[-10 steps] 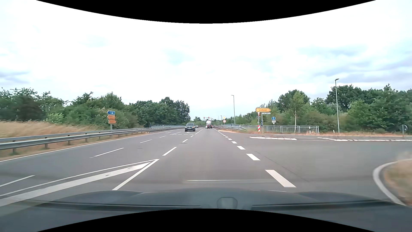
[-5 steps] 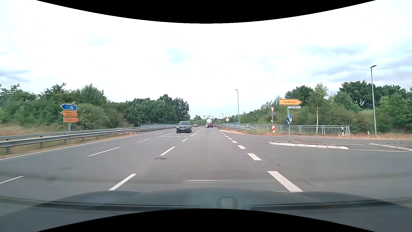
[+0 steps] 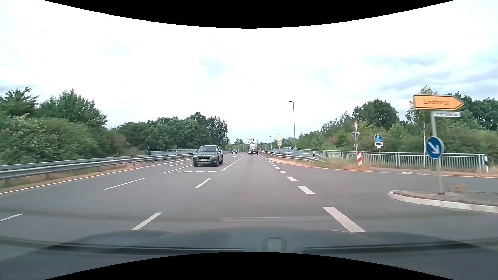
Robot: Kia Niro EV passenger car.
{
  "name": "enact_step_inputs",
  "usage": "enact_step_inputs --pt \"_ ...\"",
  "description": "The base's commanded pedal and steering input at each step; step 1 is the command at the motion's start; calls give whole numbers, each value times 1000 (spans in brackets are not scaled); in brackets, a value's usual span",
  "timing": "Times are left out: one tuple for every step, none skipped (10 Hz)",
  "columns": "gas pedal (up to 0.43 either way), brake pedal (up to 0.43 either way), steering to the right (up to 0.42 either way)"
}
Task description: Follow the waypoints while adhering to traffic rules and regulations
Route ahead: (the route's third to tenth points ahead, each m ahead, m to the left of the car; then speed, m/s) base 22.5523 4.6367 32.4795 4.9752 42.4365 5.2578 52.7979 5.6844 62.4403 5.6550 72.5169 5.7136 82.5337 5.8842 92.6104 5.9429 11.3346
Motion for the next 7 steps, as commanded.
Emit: enact_step_inputs --pt "0 0 -6" --pt "0 0 -6" --pt "0 0 -6" --pt "20 0 -6" --pt "39 0 -6" --pt "59 0 -6" --pt "59 0 -6"
